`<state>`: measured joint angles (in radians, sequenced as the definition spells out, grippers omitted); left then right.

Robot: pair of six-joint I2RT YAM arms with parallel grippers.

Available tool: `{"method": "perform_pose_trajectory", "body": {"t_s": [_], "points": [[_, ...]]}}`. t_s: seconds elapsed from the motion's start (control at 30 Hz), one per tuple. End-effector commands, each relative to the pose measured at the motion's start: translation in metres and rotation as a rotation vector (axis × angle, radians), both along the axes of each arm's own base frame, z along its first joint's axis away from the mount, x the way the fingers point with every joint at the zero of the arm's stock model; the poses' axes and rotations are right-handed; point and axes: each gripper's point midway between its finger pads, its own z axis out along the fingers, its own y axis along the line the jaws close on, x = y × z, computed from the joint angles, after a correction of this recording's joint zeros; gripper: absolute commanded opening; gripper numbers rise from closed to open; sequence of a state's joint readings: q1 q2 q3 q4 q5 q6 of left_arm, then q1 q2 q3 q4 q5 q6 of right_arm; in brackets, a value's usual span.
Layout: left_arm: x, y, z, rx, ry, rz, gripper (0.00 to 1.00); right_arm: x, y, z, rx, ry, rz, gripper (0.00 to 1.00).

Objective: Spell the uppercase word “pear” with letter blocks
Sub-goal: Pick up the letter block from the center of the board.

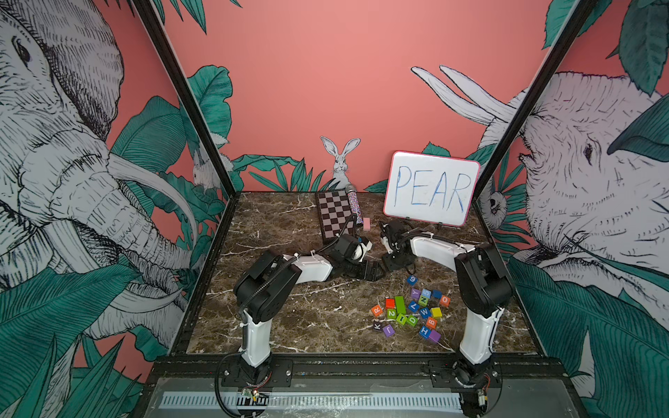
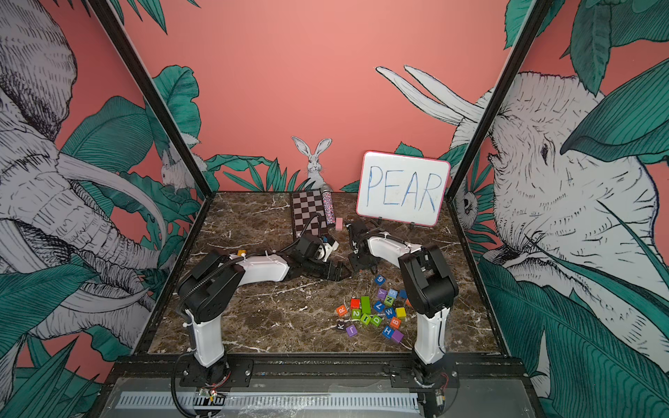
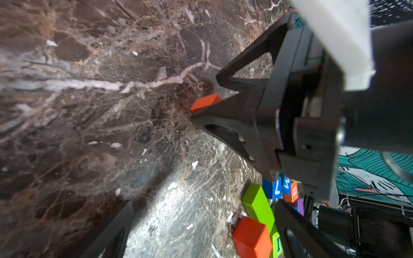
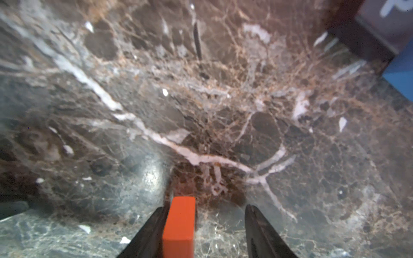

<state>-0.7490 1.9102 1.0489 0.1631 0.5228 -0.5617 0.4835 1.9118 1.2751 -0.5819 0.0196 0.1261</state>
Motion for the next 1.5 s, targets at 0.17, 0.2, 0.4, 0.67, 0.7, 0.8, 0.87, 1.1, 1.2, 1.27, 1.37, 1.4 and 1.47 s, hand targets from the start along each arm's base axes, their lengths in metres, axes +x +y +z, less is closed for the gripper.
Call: {"method": "perform_pose_trajectory", "body": {"t_s": [0.17,0.2,0.4,0.67,0.7,0.8,0.87,1.1,1.2,1.27,1.37,1.4,1.47], "points": [[0.001,0.005,0.022,-0.035,-0.037,0.020,0.99,0.005,0.016,0.003,0.110,0.021,-0.010,0.47],[0.001,0.005,0.022,-0.036,-0.038,0.020,0.99,0.005,0.017,0.003,0.117,0.024,-0.014,0.45],[0.001,0.005,0.023,-0.038,-0.042,0.020,0.99,0.004,0.014,0.005,0.159,0.037,-0.045,0.36],[0.001,0.004,0.023,-0.042,-0.041,0.017,0.99,0.003,0.011,0.008,0.195,0.039,-0.076,0.24],[0.002,0.004,0.025,-0.044,-0.043,0.017,0.99,0.002,0.011,0.009,0.201,0.040,-0.077,0.23],[0.003,0.003,0.026,-0.045,-0.047,0.018,0.99,0.002,0.011,0.015,0.226,0.040,-0.091,0.21],[0.005,0.002,0.028,-0.040,-0.050,0.021,0.99,0.002,0.012,0.020,0.253,0.035,-0.105,0.20],[0.019,-0.014,0.048,-0.062,-0.067,0.011,0.99,0.011,-0.005,0.039,0.371,0.004,-0.212,0.19],[0.025,-0.028,0.063,-0.086,-0.086,-0.013,0.99,0.017,-0.020,0.046,0.404,-0.012,-0.268,0.19],[0.028,-0.037,0.071,-0.100,-0.099,-0.025,0.99,0.022,-0.032,0.048,0.428,-0.019,-0.315,0.19],[0.035,-0.050,0.078,-0.117,-0.113,-0.041,0.99,0.032,-0.050,0.047,0.496,-0.038,-0.398,0.19],[0.038,-0.054,0.080,-0.123,-0.116,-0.043,0.99,0.036,-0.056,0.046,0.512,-0.043,-0.423,0.19],[0.043,-0.062,0.083,-0.133,-0.121,-0.048,0.99,0.042,-0.067,0.044,0.519,-0.055,-0.462,0.19]]}}
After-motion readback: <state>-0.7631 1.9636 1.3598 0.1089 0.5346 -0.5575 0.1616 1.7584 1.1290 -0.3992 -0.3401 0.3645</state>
